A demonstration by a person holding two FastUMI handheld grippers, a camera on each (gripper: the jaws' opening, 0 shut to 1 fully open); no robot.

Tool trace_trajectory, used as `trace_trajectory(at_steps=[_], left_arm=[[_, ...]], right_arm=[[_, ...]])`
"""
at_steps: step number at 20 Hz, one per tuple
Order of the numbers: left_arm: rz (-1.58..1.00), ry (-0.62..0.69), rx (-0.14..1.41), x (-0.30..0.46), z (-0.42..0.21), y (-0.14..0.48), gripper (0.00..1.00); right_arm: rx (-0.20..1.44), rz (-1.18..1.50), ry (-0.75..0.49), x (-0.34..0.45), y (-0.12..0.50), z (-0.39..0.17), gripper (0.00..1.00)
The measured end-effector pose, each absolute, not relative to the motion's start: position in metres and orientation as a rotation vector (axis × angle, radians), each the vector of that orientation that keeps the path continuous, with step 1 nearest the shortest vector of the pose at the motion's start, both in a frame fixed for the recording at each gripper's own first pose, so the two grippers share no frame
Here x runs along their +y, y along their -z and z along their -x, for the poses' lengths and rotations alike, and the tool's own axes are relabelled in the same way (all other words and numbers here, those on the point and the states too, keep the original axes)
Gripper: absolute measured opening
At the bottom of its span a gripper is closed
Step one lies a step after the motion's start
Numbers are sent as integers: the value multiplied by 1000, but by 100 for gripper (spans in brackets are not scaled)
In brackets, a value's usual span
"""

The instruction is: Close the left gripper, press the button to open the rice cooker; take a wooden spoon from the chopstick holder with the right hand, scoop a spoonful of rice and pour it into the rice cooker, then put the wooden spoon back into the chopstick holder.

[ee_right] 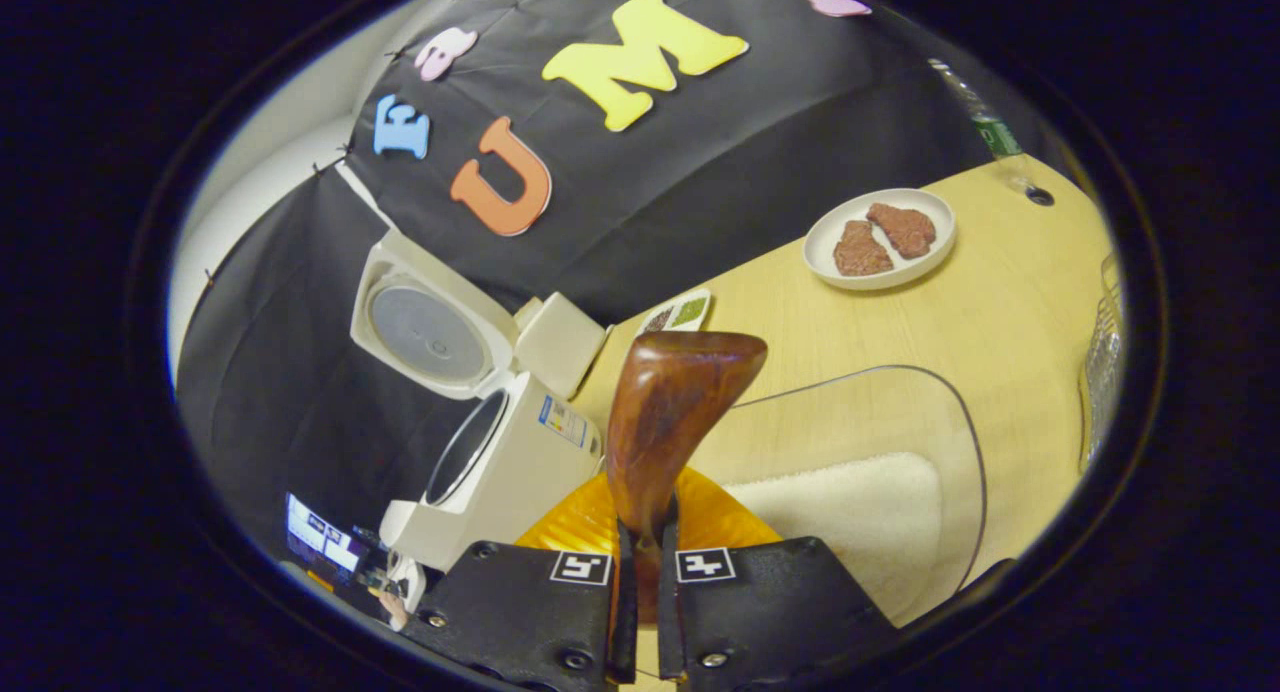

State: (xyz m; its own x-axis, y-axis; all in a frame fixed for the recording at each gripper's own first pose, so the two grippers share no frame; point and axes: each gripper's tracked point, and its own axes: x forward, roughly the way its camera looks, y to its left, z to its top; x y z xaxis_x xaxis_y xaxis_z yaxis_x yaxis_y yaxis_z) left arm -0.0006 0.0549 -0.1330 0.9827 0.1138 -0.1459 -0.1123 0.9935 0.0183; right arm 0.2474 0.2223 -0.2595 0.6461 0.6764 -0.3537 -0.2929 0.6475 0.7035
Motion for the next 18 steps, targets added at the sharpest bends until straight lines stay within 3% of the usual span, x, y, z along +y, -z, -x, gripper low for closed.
trace_trajectory(at_steps=[8,13,18], left_arm=[[-24,-129,136,55,0,126,94],[-9,-131,138,58,1,128,94],[-7,-151,120,72,11,125,94]], right_arm=[[535,-969,-488,170,224,-261,10],[464,-1468,-527,151,165,-255,9],[415,-1414,-528,163,125,-257,10]])
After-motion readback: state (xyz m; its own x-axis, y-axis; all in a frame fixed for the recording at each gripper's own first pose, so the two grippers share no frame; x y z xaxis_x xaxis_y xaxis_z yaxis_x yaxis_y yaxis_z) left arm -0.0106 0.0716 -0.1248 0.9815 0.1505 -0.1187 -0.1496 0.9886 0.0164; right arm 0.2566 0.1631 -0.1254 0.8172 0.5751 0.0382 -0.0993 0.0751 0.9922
